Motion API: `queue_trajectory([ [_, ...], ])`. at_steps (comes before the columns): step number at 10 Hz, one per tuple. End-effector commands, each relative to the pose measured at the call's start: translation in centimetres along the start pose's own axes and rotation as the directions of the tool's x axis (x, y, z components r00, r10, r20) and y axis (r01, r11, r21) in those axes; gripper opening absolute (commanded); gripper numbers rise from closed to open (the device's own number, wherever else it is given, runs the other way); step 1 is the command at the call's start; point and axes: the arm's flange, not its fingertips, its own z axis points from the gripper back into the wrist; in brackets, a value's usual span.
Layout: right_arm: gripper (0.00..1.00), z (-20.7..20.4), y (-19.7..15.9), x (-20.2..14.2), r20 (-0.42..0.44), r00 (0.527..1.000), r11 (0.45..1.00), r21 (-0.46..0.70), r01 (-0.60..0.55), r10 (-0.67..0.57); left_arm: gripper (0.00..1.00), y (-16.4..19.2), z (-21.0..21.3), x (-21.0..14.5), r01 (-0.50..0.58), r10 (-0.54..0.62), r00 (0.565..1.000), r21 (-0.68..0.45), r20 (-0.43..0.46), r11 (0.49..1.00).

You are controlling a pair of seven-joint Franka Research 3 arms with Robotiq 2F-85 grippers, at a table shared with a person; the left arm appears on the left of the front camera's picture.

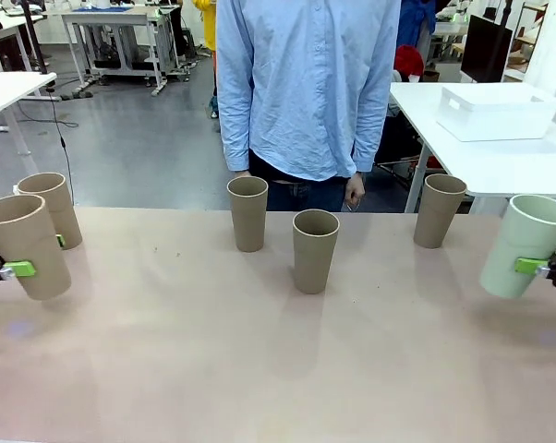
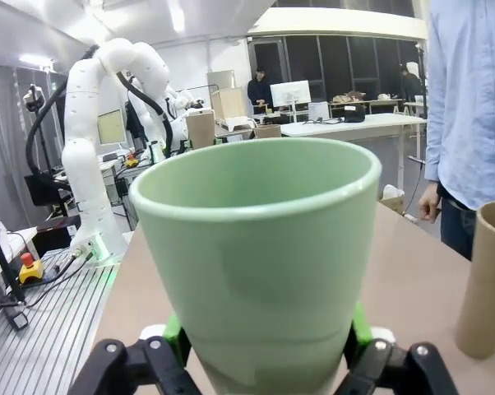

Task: Stack the cups and store them in the basket.
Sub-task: Pick up two Reusable plastic cups , one in each hand.

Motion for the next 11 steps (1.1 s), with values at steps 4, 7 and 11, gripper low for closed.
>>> queue_trajectory([
  [4, 0.87, -5.3, 4.7, 0.6, -0.055, 0.998, 0.996, -0.079, -0.037, 0.032, 0.84, -2.9, -6.1, 1.7, 0.105, -0.104, 0.994, 0.031, -0.028, 0.994],
  [7, 0.87, -6.1, 6.5, 0.3, -0.056, 0.998, 0.998, -0.051, -0.037, 0.034, 0.84, -4.8, -8.2, 2.0, 0.112, -0.112, 0.993, 0.005, -0.023, 0.994],
  [11, 0.87, -4.5, 10.1, 0.6, 0.010, 1.000, 0.999, 0.025, -0.028, 0.028, 0.84, -4.7, -8.8, 2.3, 0.117, -0.117, 0.993, -0.005, -0.008, 0.993],
])
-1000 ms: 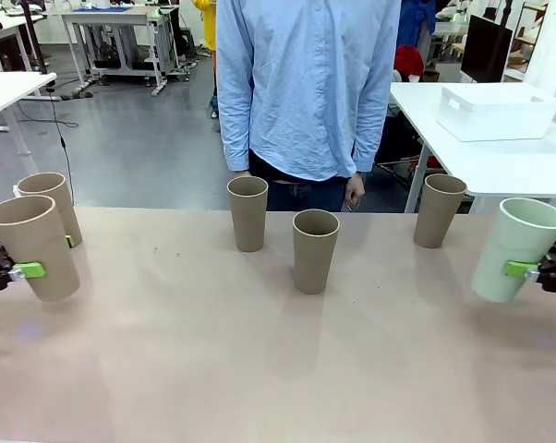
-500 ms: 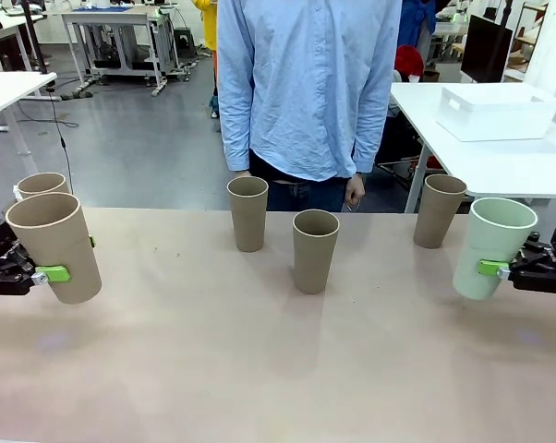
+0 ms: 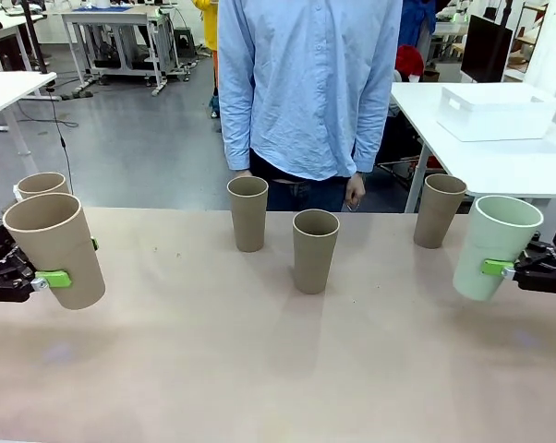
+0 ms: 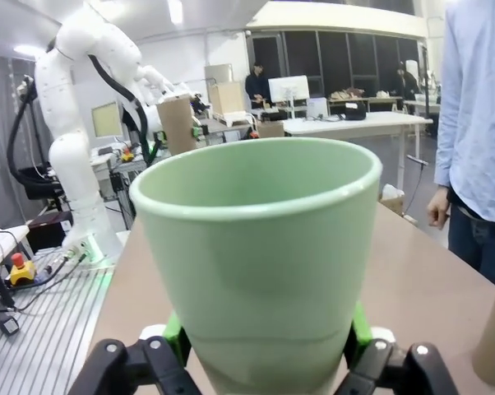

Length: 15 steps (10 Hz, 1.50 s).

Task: Stack the cups and store them in the basket.
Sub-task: Pick up two Reusable plastic cups , one in each hand.

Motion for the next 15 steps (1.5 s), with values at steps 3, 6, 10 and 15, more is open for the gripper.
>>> queue_trajectory([
  [3, 0.87, -0.8, 9.6, -0.1, 0.012, 0.999, 0.998, 0.048, 0.040, -0.040, 0.84, 0.6, -0.7, -0.4, 0.027, -0.028, 1.000, 0.010, 0.007, 1.000],
  [6, 0.87, -2.4, 10.6, -0.2, -0.008, 0.999, 0.998, 0.049, 0.048, -0.048, 0.84, 0.2, -0.4, -0.2, -0.004, 0.004, 1.000, -0.010, -0.003, 1.000],
  [10, 0.87, -4.9, 12.4, -0.1, -0.022, 1.000, 0.998, 0.062, 0.011, -0.010, 0.84, 0.2, -0.4, -0.2, -0.004, 0.004, 1.000, -0.010, -0.003, 1.000],
  [15, 0.87, -6.4, 14.3, -0.3, -0.011, 1.000, 0.994, 0.108, 0.017, -0.015, 0.84, 0.2, -0.4, -0.2, -0.004, 0.004, 1.000, -0.010, -0.003, 1.000],
])
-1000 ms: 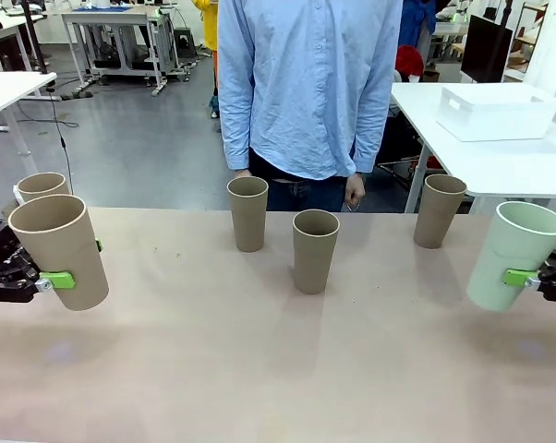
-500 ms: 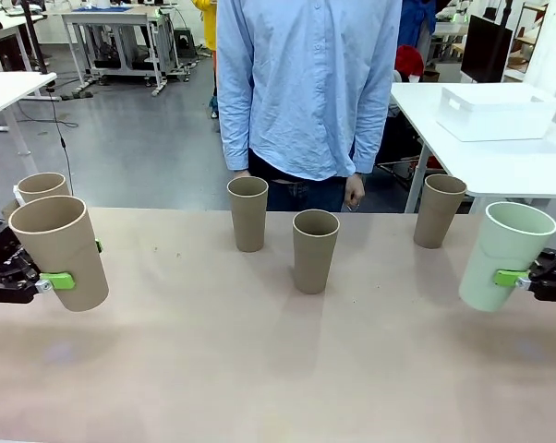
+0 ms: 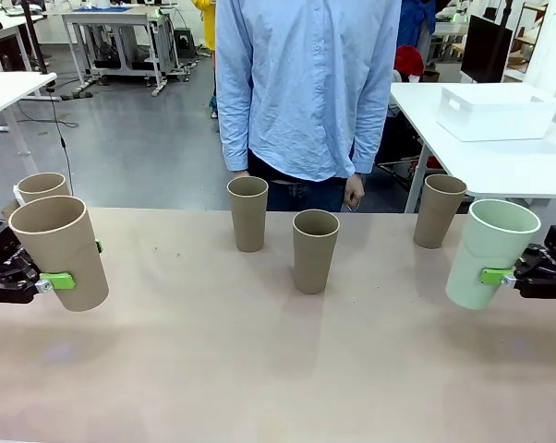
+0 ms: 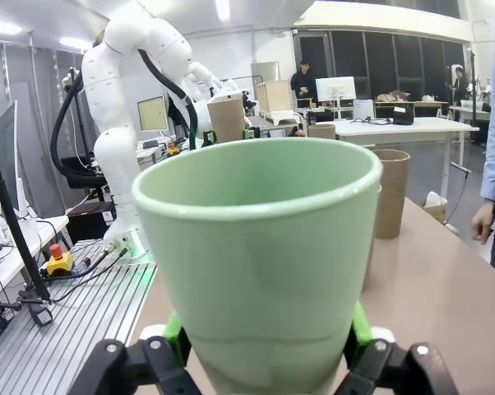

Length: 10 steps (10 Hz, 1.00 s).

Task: Stack the cups and store them in the basket.
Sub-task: Pick up two Reusable plastic cups , one in each hand, then place the stack of Reusable plastic cups into the Pantry Basket.

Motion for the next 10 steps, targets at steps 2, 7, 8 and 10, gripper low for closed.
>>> queue_trajectory([
  [2, 0.87, 0.20, 0.02, 0.00, -0.001, 1.000, 1.000, -0.005, 0.000, 0.000, 0.84, -0.03, -0.05, 0.14, 0.009, -0.009, 1.000, 0.002, 0.001, 1.000],
  [7, 0.87, 0.20, 0.02, 0.00, -0.001, 1.000, 1.000, -0.005, 0.000, 0.000, 0.84, -0.03, -0.05, 0.14, 0.009, -0.009, 1.000, 0.002, 0.001, 1.000],
  [8, 0.87, 0.20, 0.02, 0.00, -0.001, 1.000, 1.000, -0.005, 0.000, 0.000, 0.84, -0.03, -0.05, 0.14, 0.009, -0.009, 1.000, 0.002, 0.001, 1.000],
  [10, 0.87, 0.20, 0.02, 0.00, -0.001, 1.000, 1.000, -0.005, 0.000, 0.000, 0.84, -0.03, -0.05, 0.14, 0.009, -0.009, 1.000, 0.002, 0.001, 1.000],
])
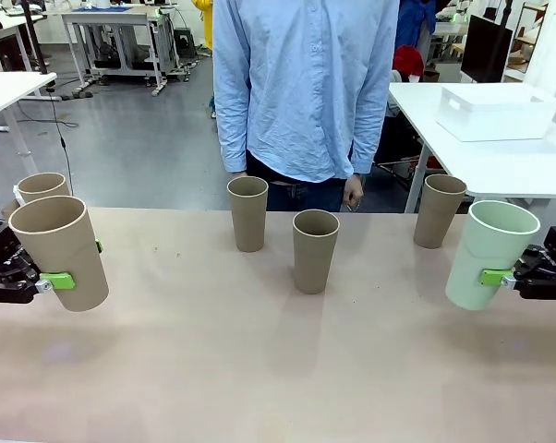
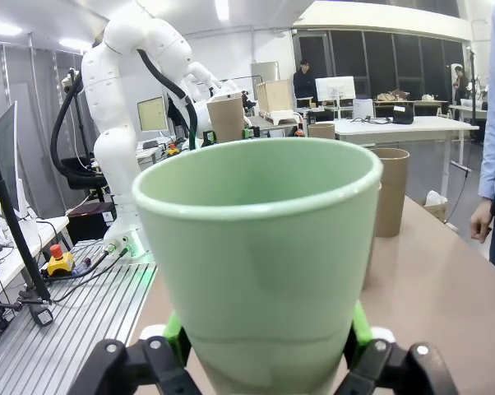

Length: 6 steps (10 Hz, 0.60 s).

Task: Stack the cups and store them in the basket.
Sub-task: Place the stack of Reusable plastic cups into the Pantry Basket.

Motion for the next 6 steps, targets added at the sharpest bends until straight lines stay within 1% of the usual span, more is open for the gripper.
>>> queue_trajectory([
  [1, 0.87, 0.10, 0.02, 0.19, -0.001, 1.000, 1.000, -0.003, -0.005, 0.005, 0.84, -0.02, -0.05, 0.14, 0.009, -0.009, 1.000, 0.002, 0.001, 1.000],
  [6, 0.87, 0.10, 0.02, 0.19, -0.001, 1.000, 1.000, -0.003, -0.005, 0.005, 0.84, -0.02, -0.05, 0.14, 0.009, -0.009, 1.000, 0.002, 0.001, 1.000],
])
